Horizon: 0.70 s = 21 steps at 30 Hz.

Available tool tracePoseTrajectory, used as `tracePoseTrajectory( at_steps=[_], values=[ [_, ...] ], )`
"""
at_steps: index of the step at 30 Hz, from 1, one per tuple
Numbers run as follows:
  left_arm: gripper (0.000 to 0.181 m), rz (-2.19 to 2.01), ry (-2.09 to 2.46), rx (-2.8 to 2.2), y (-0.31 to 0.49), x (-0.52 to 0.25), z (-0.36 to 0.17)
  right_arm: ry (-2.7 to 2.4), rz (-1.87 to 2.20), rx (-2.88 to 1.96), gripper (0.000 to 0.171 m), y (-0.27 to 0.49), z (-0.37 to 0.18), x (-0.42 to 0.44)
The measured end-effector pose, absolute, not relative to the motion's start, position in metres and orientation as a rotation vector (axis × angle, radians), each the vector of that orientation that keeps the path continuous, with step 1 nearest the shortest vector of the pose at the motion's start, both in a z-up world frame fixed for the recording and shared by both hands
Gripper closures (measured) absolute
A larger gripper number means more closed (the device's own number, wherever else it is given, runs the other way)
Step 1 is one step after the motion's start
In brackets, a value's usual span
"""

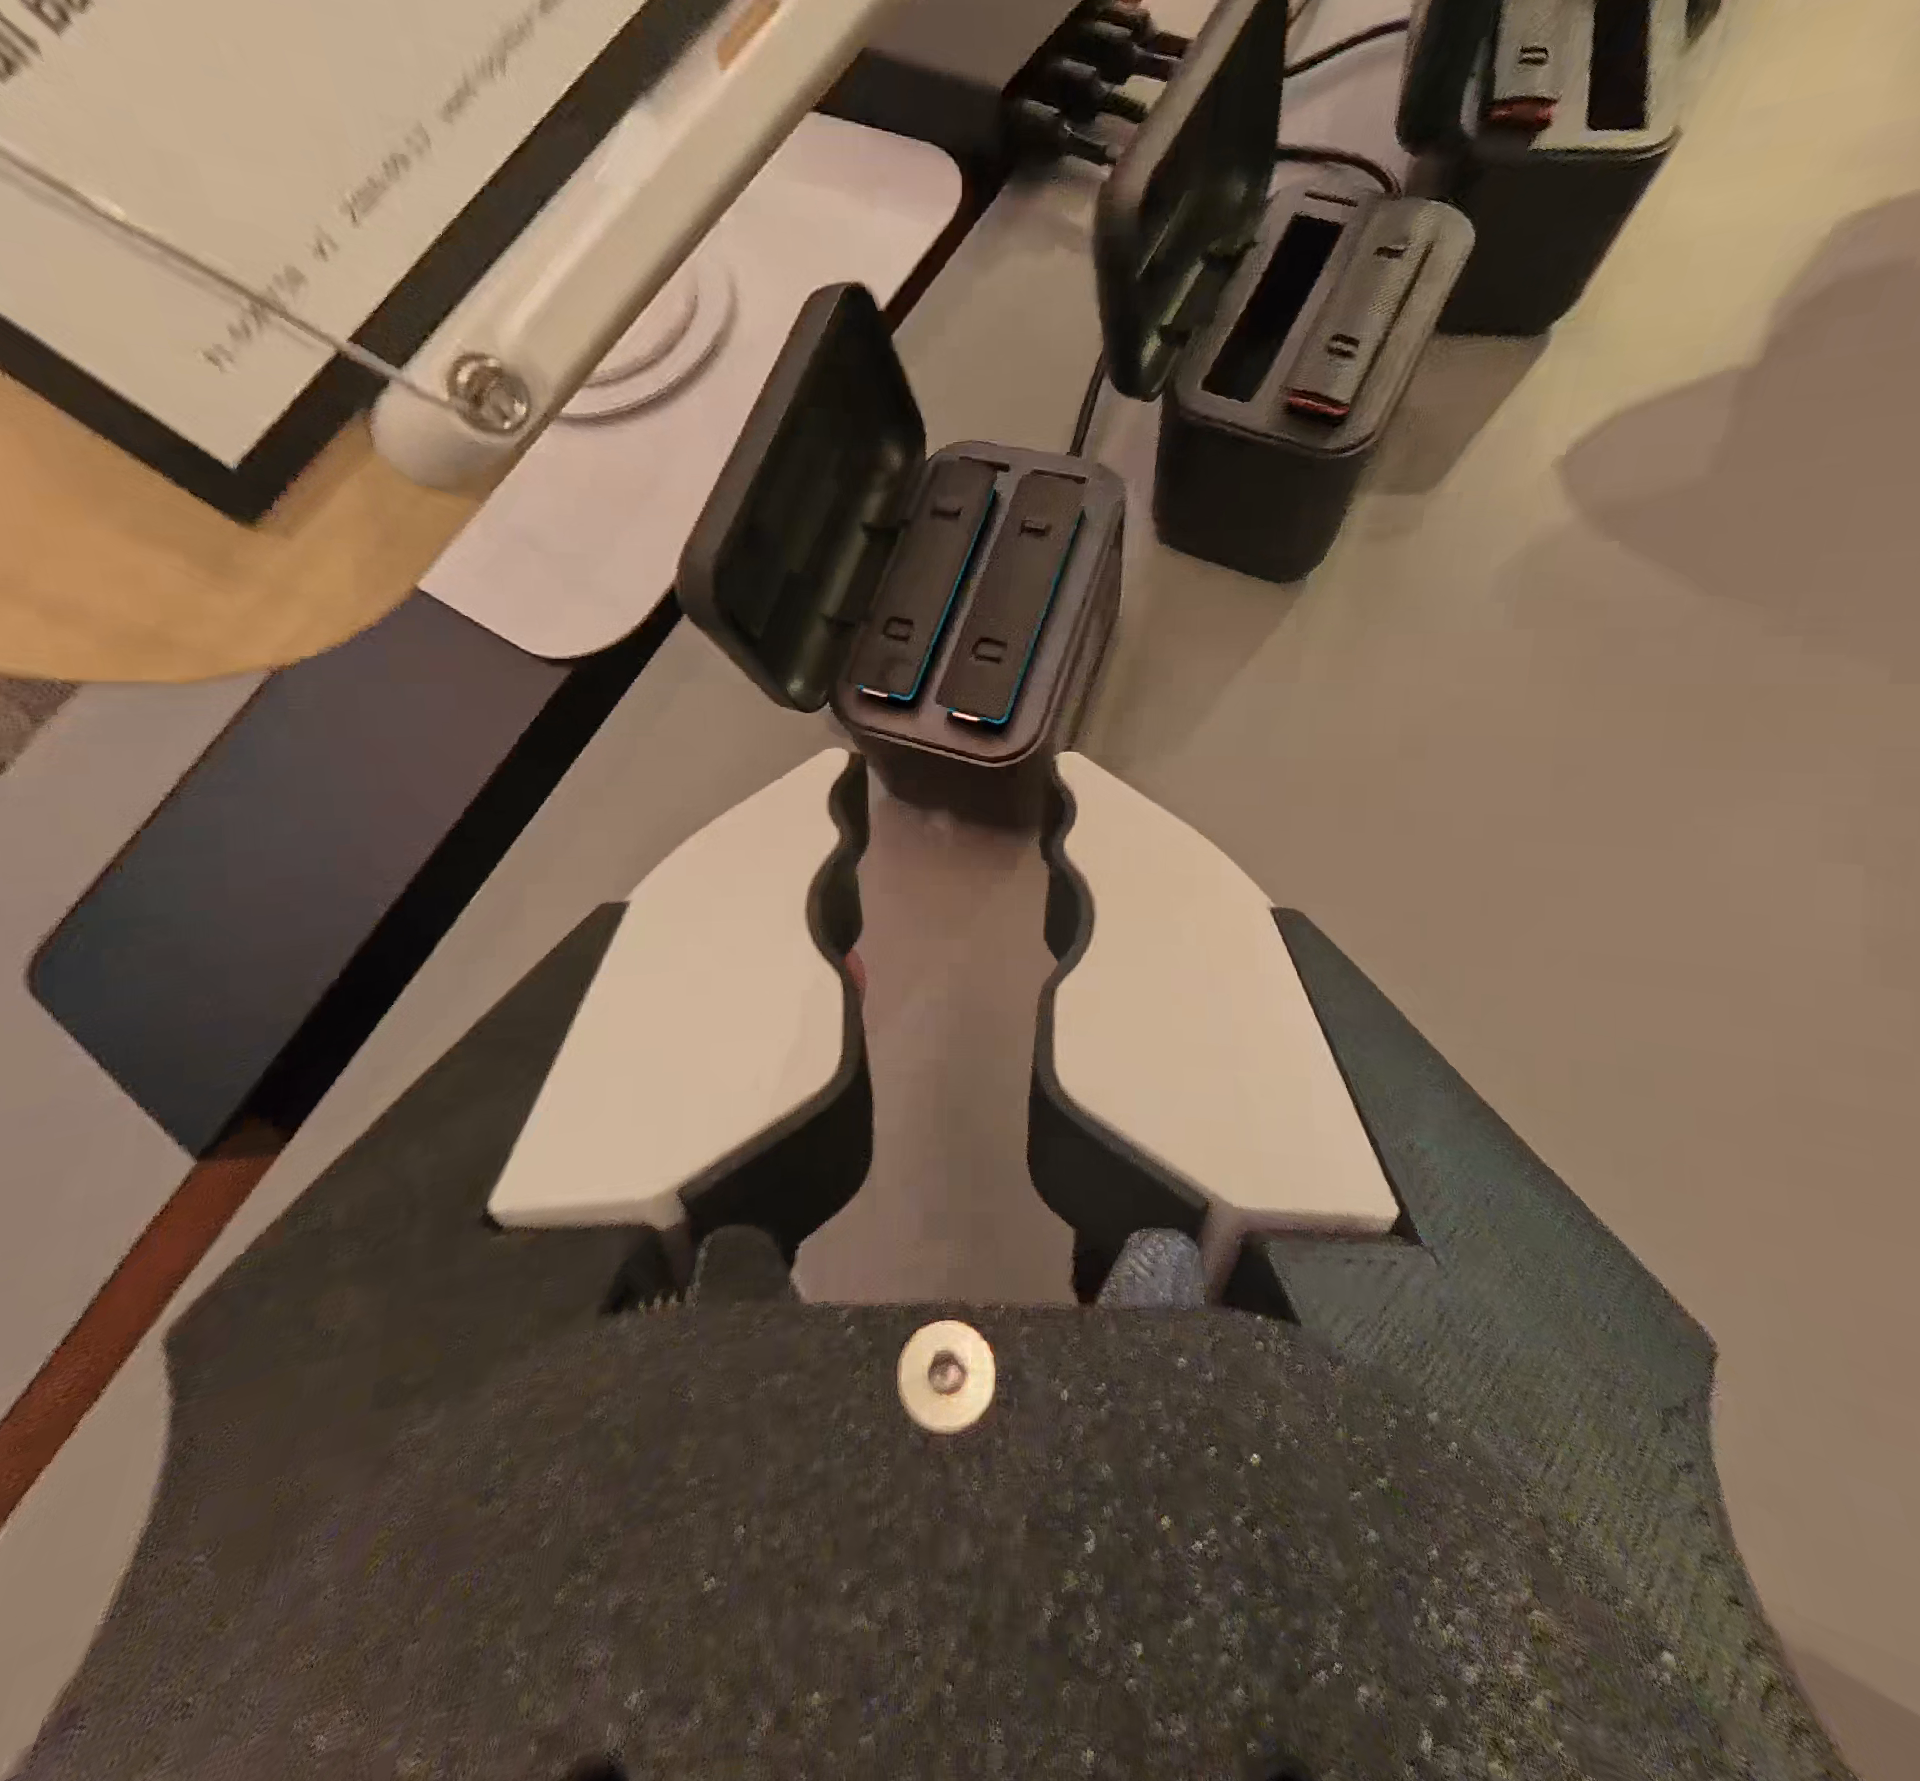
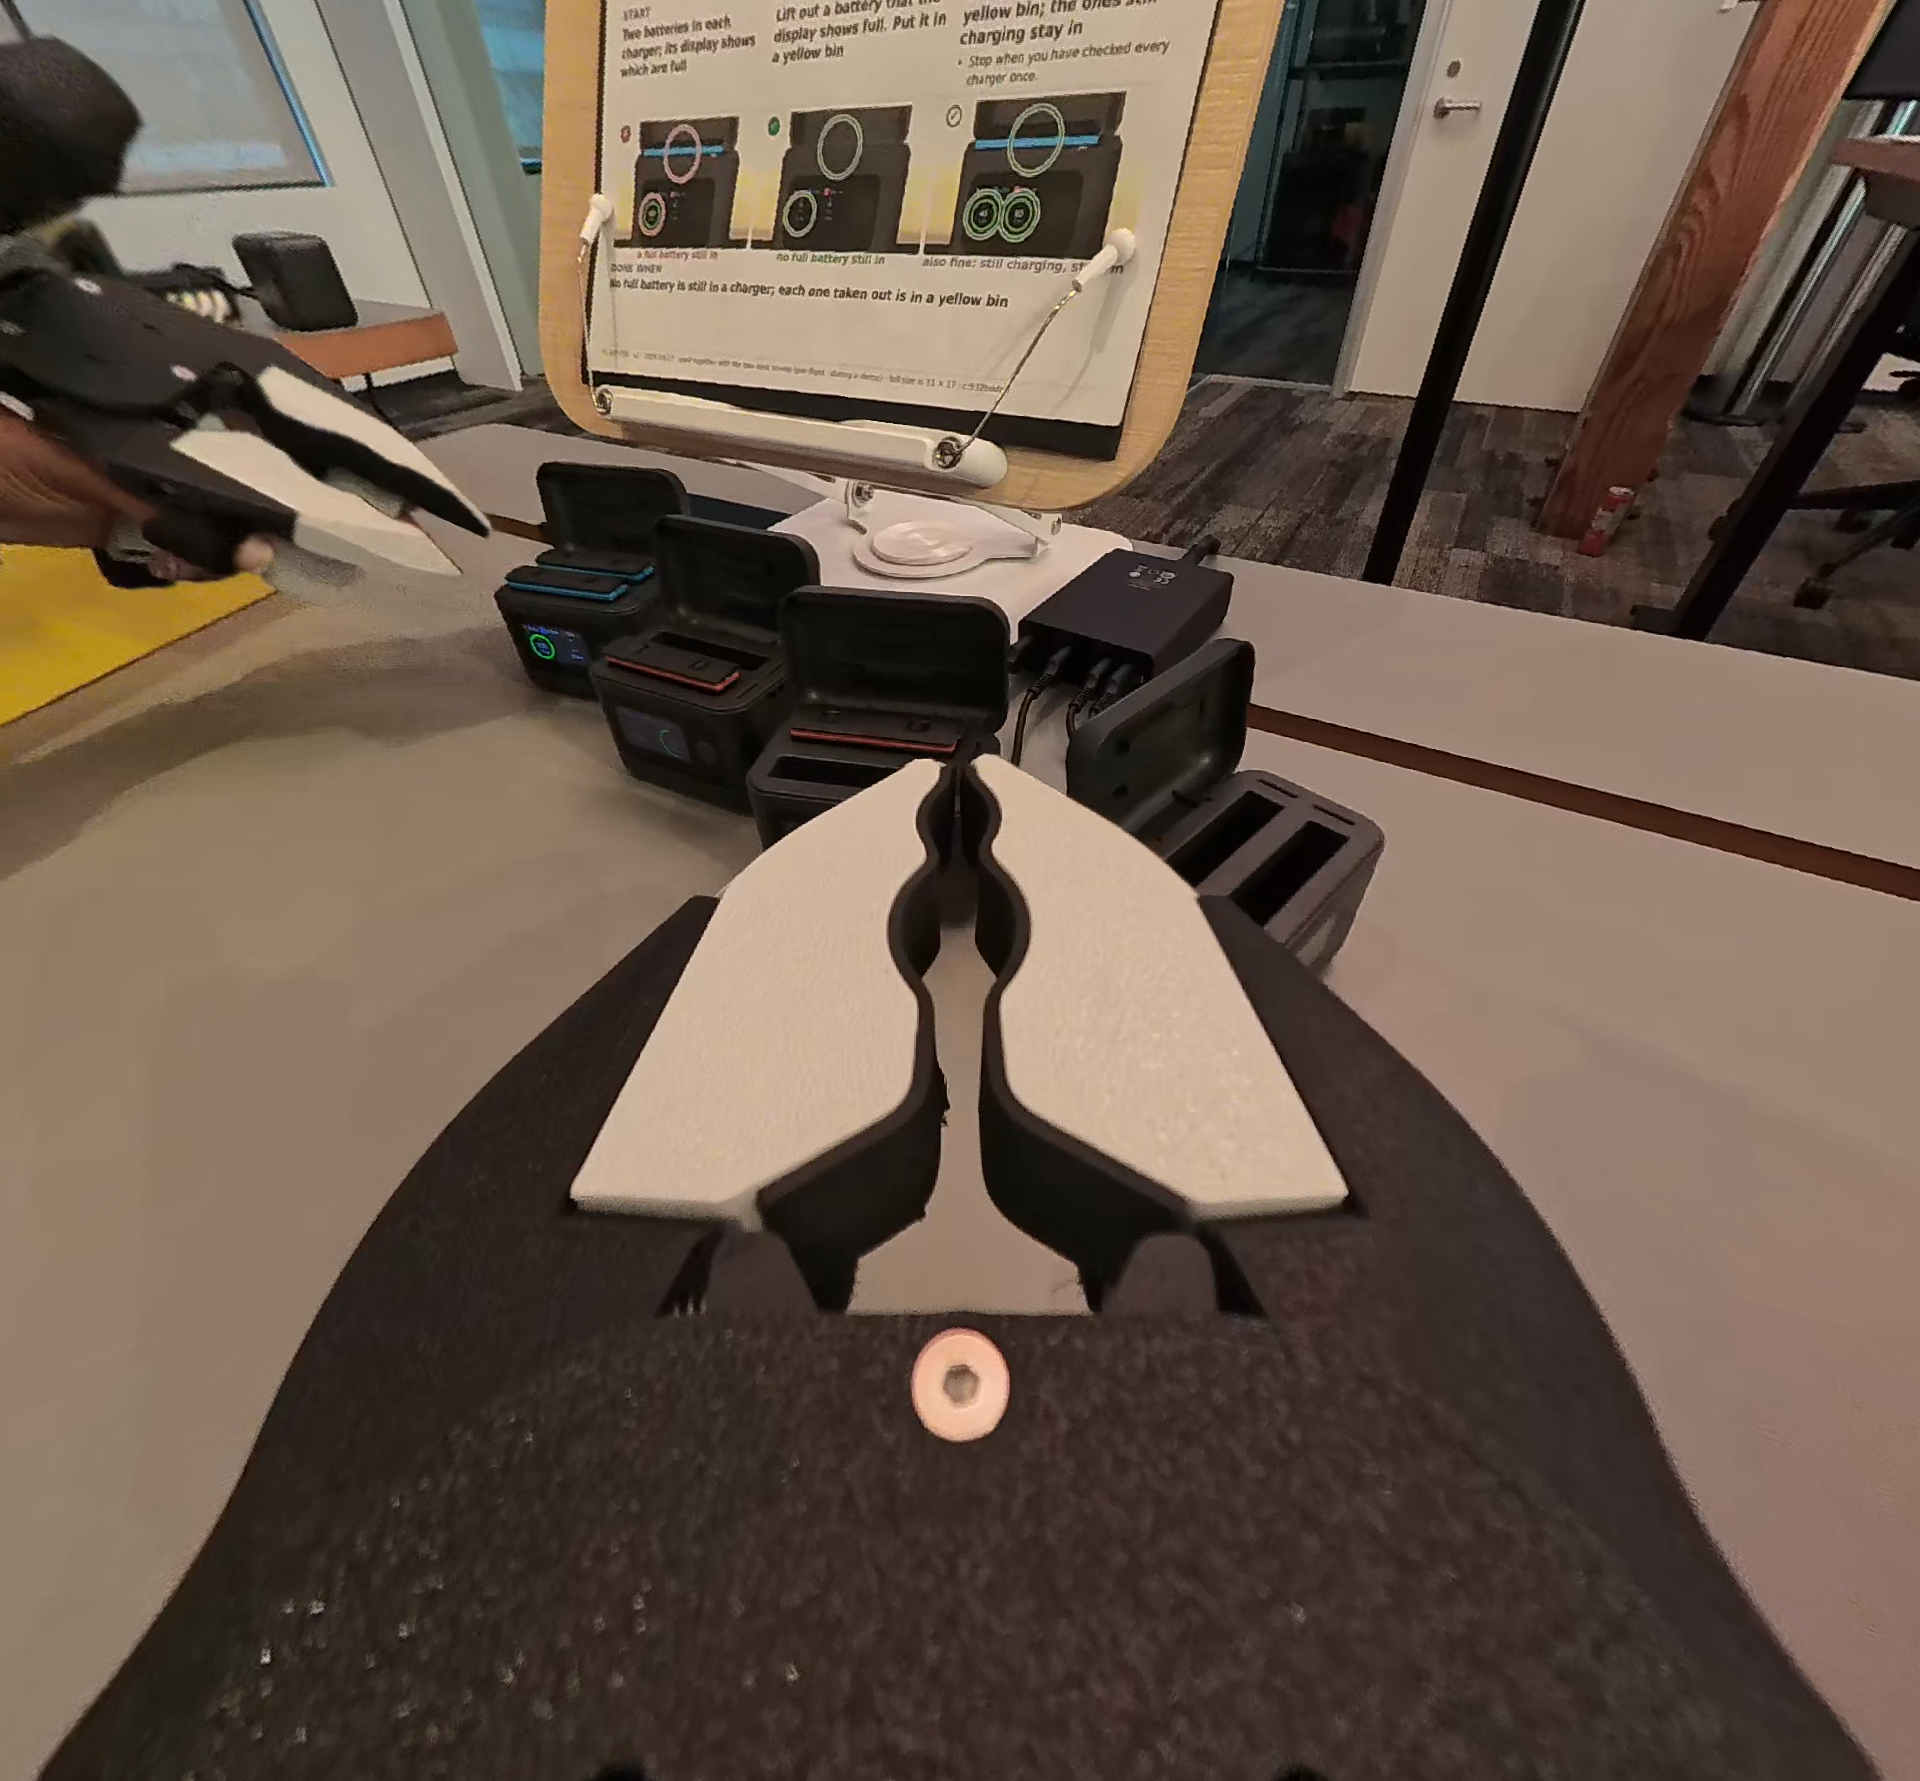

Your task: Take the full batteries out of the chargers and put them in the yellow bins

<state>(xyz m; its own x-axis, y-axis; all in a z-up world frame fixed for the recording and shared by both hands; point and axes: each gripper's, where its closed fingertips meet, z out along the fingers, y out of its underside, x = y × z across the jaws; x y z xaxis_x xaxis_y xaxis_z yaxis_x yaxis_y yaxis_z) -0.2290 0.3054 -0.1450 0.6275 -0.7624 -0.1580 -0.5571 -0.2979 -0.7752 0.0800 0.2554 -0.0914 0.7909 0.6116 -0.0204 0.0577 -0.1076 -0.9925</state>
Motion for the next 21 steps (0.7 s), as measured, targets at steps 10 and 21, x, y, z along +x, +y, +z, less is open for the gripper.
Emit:
tracePoseTrajectory(
  at_steps=[10,21],
  values=[
    [0.172,-0.067,1.159,-1.939,0.316,-0.202,-0.142,-0.549,0.502,-1.627,0.171,0.254,-0.09,0.079],
    [0.181,0.055,1.155,-2.052,0.323,-0.209,-0.151,-0.544,0.512,-1.624,0.171,0.254,-0.088,0.08]
  ],
)
